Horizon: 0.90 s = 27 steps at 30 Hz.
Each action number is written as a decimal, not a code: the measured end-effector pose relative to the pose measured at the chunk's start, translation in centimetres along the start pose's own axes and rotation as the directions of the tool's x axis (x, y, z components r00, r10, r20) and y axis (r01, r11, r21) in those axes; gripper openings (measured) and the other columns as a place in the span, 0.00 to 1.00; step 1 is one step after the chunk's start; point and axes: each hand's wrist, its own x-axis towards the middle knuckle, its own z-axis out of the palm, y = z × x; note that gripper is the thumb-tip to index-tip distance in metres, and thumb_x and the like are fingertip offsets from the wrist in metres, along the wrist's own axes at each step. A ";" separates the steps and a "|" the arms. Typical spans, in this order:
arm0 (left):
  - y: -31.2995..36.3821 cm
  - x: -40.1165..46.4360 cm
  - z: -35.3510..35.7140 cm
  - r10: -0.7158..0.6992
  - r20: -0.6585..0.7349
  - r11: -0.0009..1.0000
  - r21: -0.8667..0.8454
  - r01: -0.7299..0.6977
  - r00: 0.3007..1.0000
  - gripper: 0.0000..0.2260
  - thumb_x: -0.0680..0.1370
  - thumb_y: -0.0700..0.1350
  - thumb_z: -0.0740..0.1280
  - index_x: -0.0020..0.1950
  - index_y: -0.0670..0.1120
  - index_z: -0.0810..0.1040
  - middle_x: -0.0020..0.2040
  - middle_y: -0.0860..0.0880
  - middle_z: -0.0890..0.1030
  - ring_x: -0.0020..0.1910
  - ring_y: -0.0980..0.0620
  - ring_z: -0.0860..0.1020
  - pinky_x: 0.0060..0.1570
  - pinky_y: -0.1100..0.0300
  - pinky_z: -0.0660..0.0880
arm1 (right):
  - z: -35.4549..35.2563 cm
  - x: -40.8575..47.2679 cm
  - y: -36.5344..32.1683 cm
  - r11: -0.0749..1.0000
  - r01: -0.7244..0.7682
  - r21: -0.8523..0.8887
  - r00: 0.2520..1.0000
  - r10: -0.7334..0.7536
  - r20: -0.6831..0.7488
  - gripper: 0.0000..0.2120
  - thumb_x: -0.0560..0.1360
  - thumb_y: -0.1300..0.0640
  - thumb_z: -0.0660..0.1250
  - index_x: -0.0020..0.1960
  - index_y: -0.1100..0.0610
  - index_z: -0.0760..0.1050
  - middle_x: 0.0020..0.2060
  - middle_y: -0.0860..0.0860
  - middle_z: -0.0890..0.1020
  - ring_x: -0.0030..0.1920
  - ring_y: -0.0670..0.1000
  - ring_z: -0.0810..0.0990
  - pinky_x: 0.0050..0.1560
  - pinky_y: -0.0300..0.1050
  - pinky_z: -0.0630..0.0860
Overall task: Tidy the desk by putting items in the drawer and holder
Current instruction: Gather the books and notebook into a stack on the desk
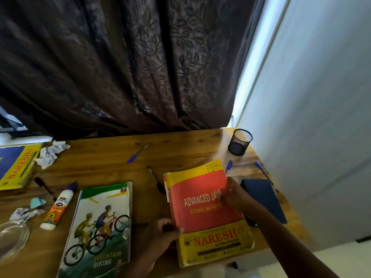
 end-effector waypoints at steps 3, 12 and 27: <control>0.6 -0.7 1.0 0.067 -0.068 0.993 0.105 -0.059 0.995 0.11 0.75 0.53 0.76 0.52 0.52 0.80 0.47 0.53 0.84 0.44 0.56 0.83 0.41 0.63 0.82 | -0.2 1.1 1.6 0.994 -0.091 -0.063 0.996 0.091 -0.002 0.20 0.78 0.64 0.69 0.65 0.52 0.65 0.52 0.46 0.77 0.55 0.51 0.79 0.45 0.43 0.79; 0.9 -1.5 1.9 0.298 -0.308 0.851 0.515 -0.105 0.904 0.09 0.76 0.58 0.72 0.49 0.58 0.75 0.41 0.60 0.80 0.41 0.64 0.79 0.45 0.61 0.80 | 0.5 1.8 2.8 0.948 -0.158 -0.276 0.987 0.149 -0.053 0.26 0.77 0.51 0.70 0.69 0.53 0.62 0.59 0.52 0.79 0.55 0.54 0.80 0.55 0.56 0.81; -0.4 -0.1 -2.7 0.272 -0.442 0.952 0.251 -0.174 0.854 0.10 0.77 0.57 0.72 0.56 0.55 0.80 0.47 0.57 0.84 0.42 0.59 0.83 0.45 0.57 0.84 | 5.0 3.3 -4.0 0.536 0.205 -0.819 0.945 -0.327 0.022 0.27 0.76 0.40 0.66 0.70 0.49 0.64 0.63 0.51 0.75 0.63 0.56 0.74 0.50 0.49 0.77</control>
